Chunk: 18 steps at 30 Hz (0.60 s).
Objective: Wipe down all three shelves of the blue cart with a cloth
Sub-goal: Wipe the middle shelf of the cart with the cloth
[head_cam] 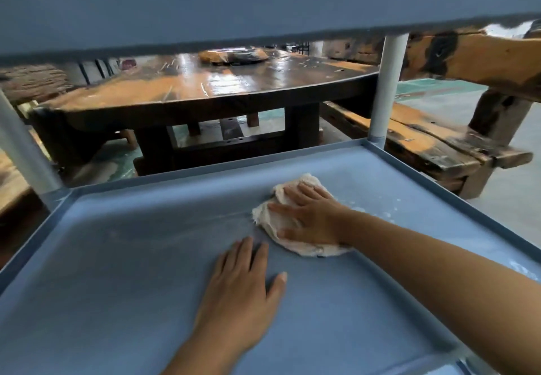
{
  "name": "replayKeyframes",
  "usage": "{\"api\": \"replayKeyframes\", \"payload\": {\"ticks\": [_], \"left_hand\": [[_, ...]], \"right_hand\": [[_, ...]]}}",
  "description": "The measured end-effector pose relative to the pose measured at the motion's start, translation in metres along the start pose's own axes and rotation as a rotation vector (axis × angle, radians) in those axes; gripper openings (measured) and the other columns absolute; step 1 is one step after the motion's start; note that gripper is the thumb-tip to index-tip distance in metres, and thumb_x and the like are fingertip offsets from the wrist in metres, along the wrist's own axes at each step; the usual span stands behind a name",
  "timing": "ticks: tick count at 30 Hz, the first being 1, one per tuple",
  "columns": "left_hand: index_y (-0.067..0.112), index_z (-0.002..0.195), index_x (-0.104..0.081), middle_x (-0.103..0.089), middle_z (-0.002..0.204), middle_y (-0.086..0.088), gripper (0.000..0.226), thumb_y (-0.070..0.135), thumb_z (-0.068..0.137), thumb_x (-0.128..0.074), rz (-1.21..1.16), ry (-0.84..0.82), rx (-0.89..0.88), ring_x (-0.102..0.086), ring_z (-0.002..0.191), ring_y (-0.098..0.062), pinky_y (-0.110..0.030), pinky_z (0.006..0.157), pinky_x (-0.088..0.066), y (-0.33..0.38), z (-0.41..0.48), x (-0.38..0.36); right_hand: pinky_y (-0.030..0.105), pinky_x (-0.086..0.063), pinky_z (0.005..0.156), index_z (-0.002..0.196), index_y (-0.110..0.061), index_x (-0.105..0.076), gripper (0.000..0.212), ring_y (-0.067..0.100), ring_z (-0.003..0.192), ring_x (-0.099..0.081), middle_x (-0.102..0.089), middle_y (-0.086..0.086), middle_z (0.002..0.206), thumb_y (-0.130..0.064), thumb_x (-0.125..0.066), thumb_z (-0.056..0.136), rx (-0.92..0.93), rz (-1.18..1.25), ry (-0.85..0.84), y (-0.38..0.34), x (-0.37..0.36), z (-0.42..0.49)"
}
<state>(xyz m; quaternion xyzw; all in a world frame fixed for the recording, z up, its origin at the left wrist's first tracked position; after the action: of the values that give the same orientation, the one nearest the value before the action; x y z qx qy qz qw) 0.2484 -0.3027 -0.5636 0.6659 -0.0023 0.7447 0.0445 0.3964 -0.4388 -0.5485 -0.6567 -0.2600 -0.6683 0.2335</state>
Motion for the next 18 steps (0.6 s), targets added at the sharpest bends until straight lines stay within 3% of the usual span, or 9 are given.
{"api": "replayKeyframes", "payload": {"ticks": [6, 12, 18], "left_hand": [[0.035, 0.156, -0.002, 0.003, 0.166, 0.004, 0.069, 0.063, 0.095, -0.018, -0.017, 0.0, 0.004, 0.005, 0.151, -0.013, -0.034, 0.12, 0.003, 0.0, 0.001, 0.001], [0.043, 0.154, 0.002, 0.007, 0.166, 0.006, 0.082, 0.069, 0.077, 0.003, 0.002, 0.013, 0.016, 0.011, 0.151, -0.012, -0.035, 0.119, 0.011, 0.002, 0.003, -0.001], [0.043, 0.154, -0.001, 0.003, 0.166, 0.01, 0.082, 0.07, 0.077, -0.003, -0.059, 0.007, 0.049, 0.007, 0.15, -0.007, -0.033, 0.118, 0.004, -0.007, 0.007, -0.003]], "right_hand": [[0.057, 0.002, 0.121, 0.152, -0.053, -0.011, 0.099, 0.039, 0.153, 0.003, -0.003, 0.01, 0.169, -0.097, -0.004, 0.063, -0.254, 0.051, -0.027, 0.05, -0.01, 0.082], [0.058, -0.001, 0.119, 0.152, -0.05, -0.019, 0.086, 0.037, 0.153, -0.006, -0.01, 0.008, 0.168, -0.09, -0.022, 0.076, -0.481, 0.099, 0.039, 0.088, -0.009, 0.117], [0.062, 0.0, 0.116, 0.154, -0.048, -0.015, 0.092, 0.037, 0.154, 0.0, -0.004, 0.011, 0.169, -0.091, -0.013, 0.073, -0.582, 0.108, 0.011, 0.085, -0.012, 0.109]]}}
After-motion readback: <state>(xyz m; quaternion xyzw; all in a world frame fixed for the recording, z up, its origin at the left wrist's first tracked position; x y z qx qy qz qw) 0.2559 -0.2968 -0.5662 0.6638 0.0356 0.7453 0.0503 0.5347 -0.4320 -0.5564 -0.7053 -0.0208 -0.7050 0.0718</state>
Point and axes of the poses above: each hand's wrist, its own z-axis towards the middle knuckle, its own x-axis out of the back of the hand, y = z × x, the point moved 6 cm from there along z, towards the middle knuckle
